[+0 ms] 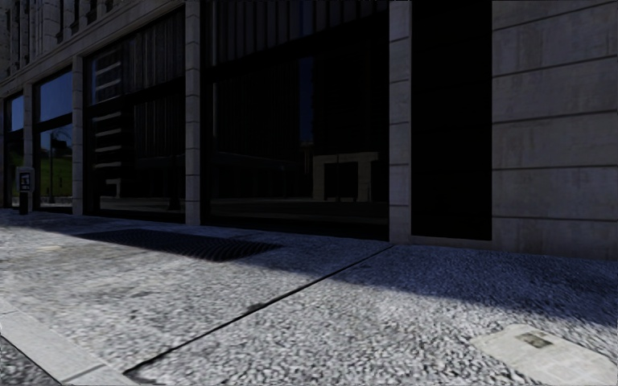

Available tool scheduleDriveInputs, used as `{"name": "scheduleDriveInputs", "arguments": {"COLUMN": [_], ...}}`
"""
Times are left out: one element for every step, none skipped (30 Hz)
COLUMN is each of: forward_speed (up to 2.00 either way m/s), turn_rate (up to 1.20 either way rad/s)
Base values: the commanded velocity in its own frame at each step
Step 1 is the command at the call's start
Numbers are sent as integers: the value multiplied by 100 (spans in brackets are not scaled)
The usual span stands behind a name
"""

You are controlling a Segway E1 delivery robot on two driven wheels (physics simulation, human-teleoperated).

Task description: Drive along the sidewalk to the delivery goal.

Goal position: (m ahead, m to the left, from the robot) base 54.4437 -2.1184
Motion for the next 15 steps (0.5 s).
{"name": "scheduleDriveInputs", "arguments": {"forward_speed": [181, 181, 181, 181, 181, 182, 182, 182, 183, 183, 184, 184, 184, 185, 185], "turn_rate": [60, 60, 60, 60, 60, 60, 60, 60, 60, 60, 60, 60, 60, 60, 60]}}
